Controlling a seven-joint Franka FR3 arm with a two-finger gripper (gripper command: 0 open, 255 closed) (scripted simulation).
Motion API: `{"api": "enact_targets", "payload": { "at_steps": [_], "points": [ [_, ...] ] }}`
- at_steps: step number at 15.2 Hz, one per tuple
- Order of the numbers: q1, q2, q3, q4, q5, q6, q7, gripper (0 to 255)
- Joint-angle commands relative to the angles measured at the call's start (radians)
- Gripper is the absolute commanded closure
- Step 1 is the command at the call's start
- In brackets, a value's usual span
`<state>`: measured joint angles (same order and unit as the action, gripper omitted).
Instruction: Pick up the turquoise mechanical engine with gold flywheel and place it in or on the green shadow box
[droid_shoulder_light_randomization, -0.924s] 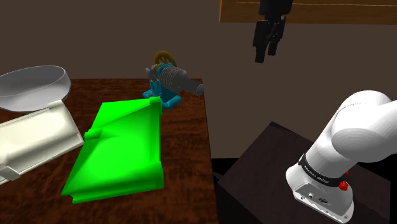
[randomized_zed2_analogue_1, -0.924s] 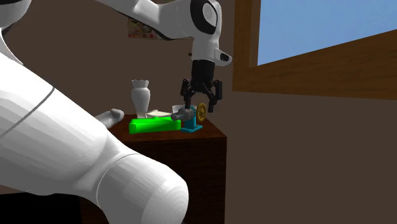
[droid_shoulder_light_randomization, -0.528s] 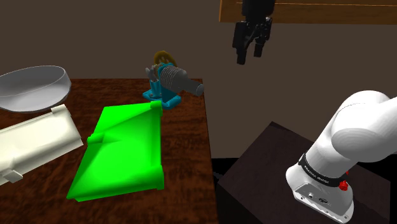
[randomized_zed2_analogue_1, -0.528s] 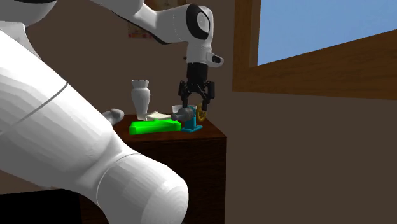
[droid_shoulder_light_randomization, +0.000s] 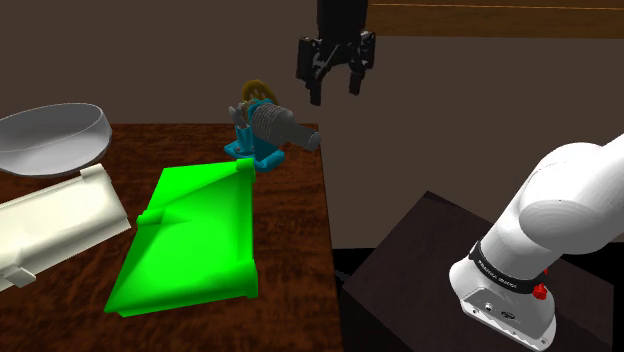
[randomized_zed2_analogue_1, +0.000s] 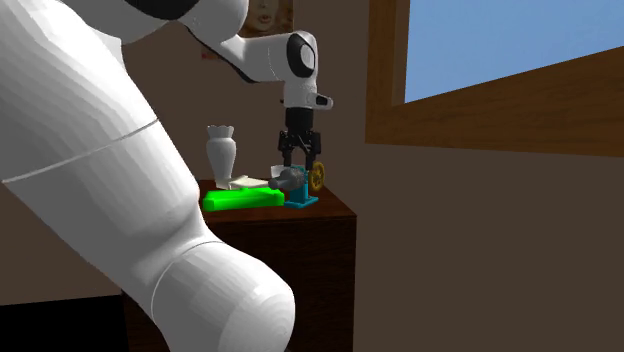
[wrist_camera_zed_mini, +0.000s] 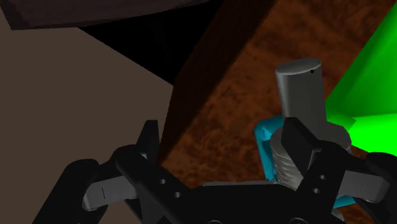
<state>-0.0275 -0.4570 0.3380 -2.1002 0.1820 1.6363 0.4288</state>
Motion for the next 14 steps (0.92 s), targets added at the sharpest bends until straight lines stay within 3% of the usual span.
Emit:
{"api": "enact_targets", "payload": {
  "at_steps": [1,9,14],
  "points": [
    [-0.009,0.061,0.041,0.052,-0.010,0.029,0.078,0],
    [-0.029,0.356,0.186,0.320,-0.151,0.092,0.396,0],
    [-0.026,0.354,0.185,0.251,-0.150,0.159,0.395,0]
  ]
}}
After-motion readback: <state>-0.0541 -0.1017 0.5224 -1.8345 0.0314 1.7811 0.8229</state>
